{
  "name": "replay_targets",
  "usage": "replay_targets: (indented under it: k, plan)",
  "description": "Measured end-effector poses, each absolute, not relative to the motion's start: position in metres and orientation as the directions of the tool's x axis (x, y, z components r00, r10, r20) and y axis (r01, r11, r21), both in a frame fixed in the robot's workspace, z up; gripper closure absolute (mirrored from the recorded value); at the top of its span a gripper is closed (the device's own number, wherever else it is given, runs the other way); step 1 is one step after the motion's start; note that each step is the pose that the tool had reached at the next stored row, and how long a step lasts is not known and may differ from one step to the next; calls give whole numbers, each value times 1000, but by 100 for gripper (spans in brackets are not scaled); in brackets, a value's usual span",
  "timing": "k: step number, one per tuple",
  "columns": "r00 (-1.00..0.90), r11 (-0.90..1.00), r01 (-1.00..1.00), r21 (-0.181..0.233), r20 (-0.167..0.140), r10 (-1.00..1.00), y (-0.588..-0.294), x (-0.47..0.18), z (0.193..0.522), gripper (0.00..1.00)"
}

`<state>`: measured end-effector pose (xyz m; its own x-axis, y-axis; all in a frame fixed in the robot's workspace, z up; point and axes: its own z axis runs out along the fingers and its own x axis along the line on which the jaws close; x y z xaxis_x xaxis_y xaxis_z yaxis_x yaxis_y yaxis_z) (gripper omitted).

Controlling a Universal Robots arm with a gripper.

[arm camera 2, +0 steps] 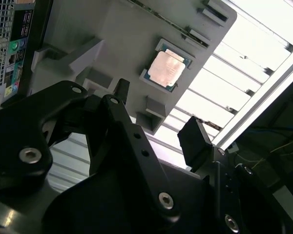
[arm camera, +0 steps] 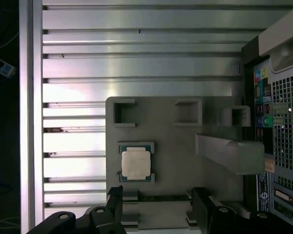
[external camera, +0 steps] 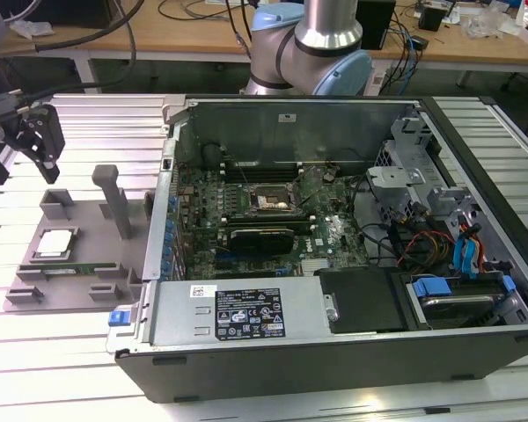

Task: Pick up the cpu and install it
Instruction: 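Pick up the cpu and move it towards the insertion slot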

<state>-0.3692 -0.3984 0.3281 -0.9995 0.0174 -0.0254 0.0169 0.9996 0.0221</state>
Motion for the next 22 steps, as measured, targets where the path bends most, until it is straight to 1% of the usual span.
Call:
replay_targets:
  k: [22]
  plan:
    - [-1000, 1000, 17, 22, -25, 17, -398, -369, 303, 32]
